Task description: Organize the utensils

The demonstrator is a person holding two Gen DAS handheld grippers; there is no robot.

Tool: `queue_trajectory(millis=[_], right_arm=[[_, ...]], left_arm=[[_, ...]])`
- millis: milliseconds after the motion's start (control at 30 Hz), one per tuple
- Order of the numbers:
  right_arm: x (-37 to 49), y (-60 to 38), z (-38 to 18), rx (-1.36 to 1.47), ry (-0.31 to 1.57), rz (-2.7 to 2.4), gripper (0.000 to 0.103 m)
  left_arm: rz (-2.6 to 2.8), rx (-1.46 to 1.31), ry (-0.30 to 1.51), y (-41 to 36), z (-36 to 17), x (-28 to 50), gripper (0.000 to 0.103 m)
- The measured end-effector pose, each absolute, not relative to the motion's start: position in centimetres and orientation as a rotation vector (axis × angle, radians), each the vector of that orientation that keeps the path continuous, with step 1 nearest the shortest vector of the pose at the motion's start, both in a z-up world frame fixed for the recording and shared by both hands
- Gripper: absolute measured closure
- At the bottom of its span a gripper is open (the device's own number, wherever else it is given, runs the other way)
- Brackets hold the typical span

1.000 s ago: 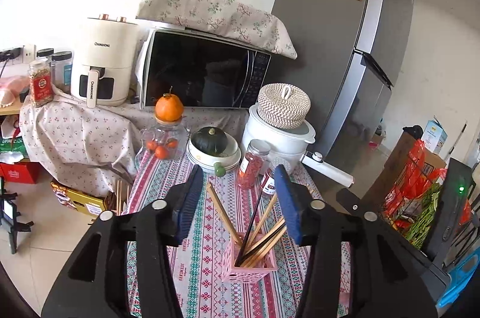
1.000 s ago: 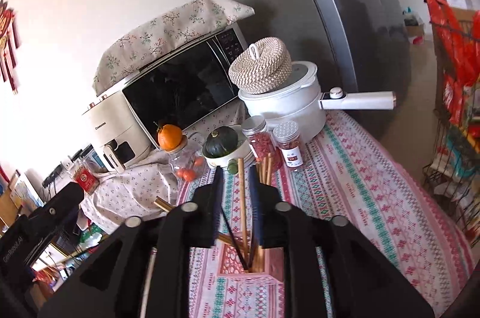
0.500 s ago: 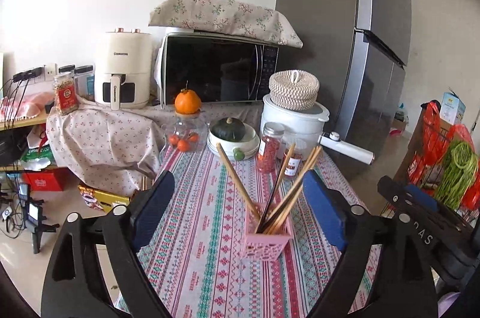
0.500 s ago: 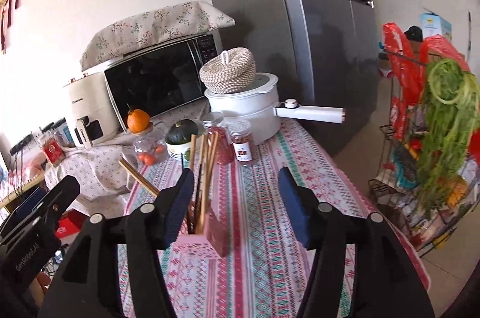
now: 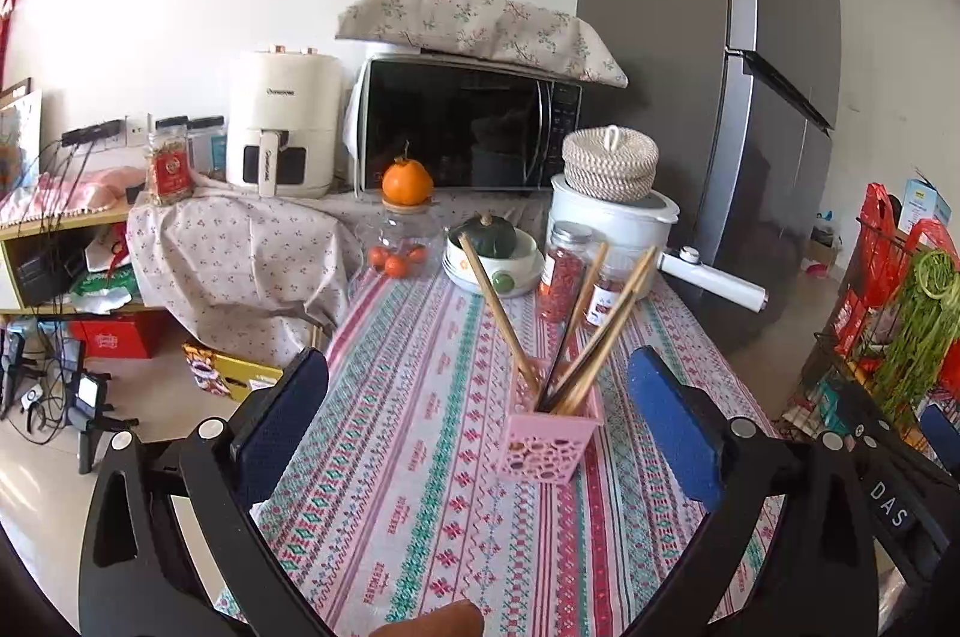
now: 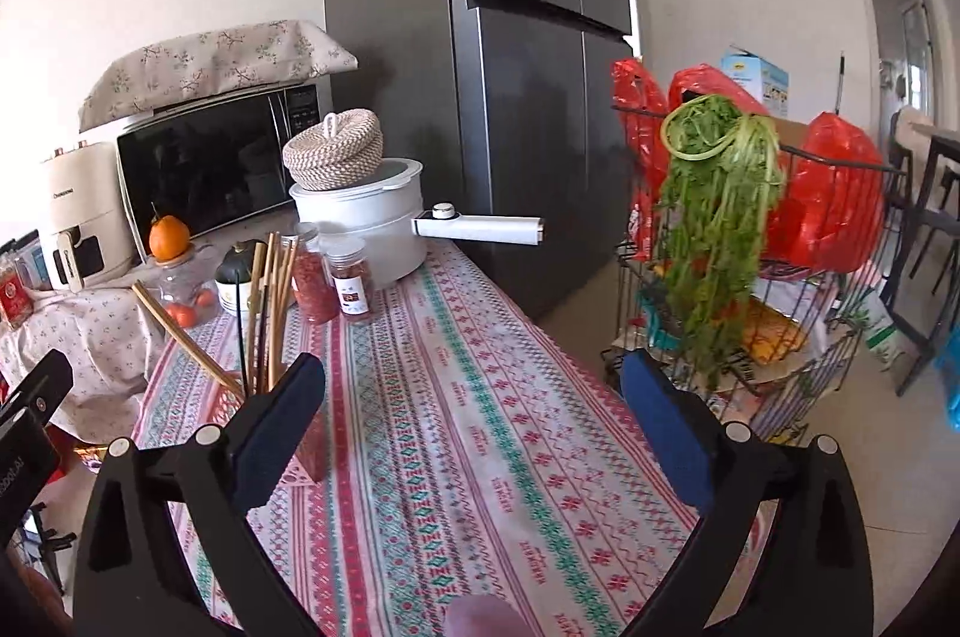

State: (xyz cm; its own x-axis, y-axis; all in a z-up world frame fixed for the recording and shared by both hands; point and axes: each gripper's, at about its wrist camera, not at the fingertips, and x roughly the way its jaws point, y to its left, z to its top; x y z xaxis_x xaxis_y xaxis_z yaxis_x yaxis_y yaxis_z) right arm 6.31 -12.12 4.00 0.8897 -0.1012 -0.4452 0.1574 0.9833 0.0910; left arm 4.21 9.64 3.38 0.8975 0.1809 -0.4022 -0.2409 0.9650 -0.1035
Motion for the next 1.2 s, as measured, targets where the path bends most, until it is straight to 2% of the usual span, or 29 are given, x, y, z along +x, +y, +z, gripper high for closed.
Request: queue_trajectory(millis=[133,1200], right_arm=[[5.8,-12.7,3.8,0.141,0.459,-0.133,0.007],[6.9,-12.5,2.6,0.132,0.542,-0.104,0.007]], left_arm=[[0.152,-0.170,0.470,9.5,2.7,4.8,0.007],[0.175,-0.109,0.488,8.2,1.7,5.2,0.007]])
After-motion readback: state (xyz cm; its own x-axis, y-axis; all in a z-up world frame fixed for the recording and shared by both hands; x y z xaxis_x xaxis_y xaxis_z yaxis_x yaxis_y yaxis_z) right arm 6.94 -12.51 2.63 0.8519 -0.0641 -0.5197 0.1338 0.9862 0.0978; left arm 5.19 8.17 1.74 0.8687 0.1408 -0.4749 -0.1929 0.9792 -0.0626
